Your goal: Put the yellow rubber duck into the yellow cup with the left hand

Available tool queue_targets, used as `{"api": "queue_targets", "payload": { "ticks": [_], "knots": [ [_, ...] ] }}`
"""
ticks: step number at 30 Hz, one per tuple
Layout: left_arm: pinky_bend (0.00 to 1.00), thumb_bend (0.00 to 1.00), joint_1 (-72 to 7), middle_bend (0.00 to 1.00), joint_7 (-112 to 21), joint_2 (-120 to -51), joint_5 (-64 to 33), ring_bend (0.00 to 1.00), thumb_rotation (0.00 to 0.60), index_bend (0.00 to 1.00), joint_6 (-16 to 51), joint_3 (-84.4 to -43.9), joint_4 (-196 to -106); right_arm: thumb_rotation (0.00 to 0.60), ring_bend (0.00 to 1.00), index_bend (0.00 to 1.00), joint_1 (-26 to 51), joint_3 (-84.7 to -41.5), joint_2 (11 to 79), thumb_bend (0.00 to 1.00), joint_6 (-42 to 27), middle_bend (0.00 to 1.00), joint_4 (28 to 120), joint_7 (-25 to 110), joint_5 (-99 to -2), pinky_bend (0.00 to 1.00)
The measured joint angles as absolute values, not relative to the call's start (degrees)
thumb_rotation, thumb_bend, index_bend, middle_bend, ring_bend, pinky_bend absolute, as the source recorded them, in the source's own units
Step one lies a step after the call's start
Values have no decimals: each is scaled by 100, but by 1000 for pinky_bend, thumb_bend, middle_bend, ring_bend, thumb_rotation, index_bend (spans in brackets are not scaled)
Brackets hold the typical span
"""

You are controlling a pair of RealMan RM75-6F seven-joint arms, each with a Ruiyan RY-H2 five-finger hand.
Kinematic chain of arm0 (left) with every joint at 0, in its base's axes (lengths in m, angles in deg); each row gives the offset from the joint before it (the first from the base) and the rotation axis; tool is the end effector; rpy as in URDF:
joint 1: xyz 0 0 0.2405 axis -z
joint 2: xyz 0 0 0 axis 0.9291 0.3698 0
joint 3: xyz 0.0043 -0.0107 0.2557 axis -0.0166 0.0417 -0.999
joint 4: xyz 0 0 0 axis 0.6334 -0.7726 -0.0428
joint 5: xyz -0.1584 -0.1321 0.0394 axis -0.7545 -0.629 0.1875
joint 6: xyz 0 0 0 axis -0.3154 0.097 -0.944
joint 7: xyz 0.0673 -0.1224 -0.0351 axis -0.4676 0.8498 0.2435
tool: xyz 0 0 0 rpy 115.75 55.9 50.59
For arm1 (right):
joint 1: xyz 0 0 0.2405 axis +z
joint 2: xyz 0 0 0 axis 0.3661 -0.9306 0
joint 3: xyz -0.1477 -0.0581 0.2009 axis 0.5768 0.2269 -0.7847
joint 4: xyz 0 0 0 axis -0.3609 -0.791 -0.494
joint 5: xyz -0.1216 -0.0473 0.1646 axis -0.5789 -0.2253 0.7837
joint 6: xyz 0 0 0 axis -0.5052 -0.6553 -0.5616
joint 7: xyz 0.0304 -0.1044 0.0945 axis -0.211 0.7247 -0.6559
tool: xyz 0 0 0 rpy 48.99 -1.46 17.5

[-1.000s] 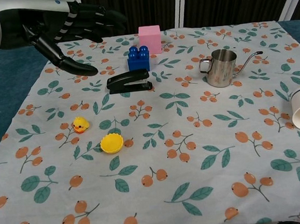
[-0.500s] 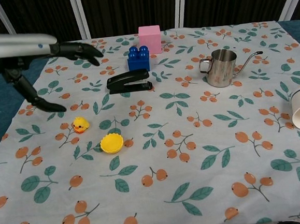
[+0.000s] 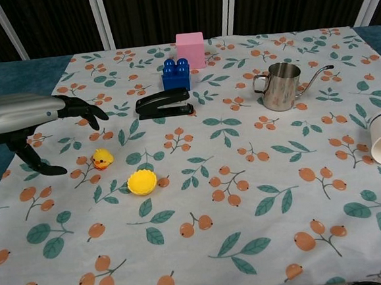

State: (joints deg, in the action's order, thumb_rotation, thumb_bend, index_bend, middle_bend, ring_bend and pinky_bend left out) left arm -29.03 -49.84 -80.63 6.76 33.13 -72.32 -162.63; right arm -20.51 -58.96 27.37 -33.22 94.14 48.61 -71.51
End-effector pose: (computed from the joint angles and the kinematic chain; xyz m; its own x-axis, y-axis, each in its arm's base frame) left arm -0.2065 0.3088 0.0076 0.5939 0.3635 0.7178 0.7631 -0.5371 -0.3594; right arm -0.3113 -0.1701 0.1680 0.4144 0.0956 0.9051 -0.9088 0.0968 0.4059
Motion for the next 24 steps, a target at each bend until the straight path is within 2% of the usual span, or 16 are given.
{"api": "queue_targets", "payload": {
  "ticks": [13, 24],
  "knots": [
    [0, 251, -2833, 290, -4864, -8947, 592, 0, 600, 286, 3410, -7188, -15266, 600, 80, 67, -2042, -5901, 2741, 163, -3295, 32, 9409, 4866, -7127, 159],
    [0, 252, -2754, 380, -4710, -9208, 632, 0, 600, 376, 3381, -7146, -14908, 600, 80, 67, -2037, -5912, 2742, 164, -3269, 32, 9402, 4873, -7079, 159]
  ]
}}
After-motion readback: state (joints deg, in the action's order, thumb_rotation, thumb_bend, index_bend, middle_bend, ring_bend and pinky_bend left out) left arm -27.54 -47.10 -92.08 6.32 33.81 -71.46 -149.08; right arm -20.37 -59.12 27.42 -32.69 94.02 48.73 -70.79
